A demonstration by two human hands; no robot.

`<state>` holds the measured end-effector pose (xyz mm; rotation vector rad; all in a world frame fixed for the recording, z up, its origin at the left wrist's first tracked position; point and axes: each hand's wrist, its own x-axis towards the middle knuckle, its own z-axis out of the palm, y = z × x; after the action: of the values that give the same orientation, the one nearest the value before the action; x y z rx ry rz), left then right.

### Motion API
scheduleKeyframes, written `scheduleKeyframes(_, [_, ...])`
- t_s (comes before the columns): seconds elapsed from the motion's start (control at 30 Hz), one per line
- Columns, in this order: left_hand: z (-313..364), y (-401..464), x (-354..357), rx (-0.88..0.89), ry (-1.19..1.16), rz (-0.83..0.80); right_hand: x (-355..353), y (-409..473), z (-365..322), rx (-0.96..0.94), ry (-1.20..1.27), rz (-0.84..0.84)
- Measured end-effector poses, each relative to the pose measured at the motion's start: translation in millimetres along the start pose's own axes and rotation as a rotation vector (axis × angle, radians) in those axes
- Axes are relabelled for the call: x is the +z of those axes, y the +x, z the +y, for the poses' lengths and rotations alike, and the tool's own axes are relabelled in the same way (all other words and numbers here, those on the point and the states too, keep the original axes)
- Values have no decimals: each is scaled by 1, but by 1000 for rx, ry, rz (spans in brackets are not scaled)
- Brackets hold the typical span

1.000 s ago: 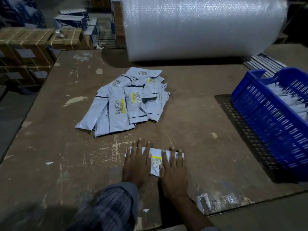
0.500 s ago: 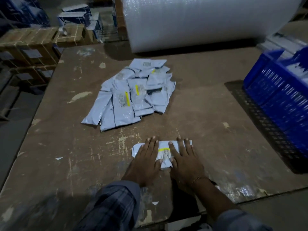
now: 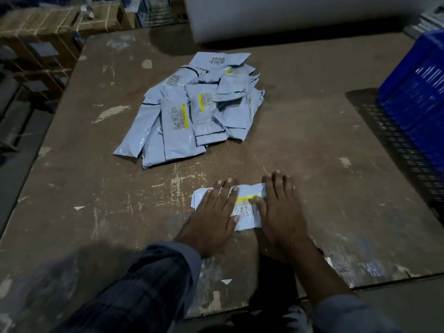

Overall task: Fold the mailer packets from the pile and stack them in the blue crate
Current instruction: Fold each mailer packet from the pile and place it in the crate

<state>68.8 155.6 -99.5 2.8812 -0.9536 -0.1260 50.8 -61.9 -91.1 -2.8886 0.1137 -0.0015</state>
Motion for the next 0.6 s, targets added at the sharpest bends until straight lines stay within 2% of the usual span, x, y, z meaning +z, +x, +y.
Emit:
scheduleKeyframes(0.1, [-5, 1, -3, 54, 18, -2, 8, 10, -3, 9, -78, 57])
scheduleKeyframes(0.27, [-4, 9, 2, -46, -1, -24, 6, -6, -1, -34, -104, 85])
scheduleKeyframes(0.4, [2, 12, -4, -100, 10, 2, 8, -27, -11, 27, -87, 95])
scheduleKeyframes(0.6, [11, -4, -8, 81, 98, -6, 8, -2, -2, -41, -102, 57])
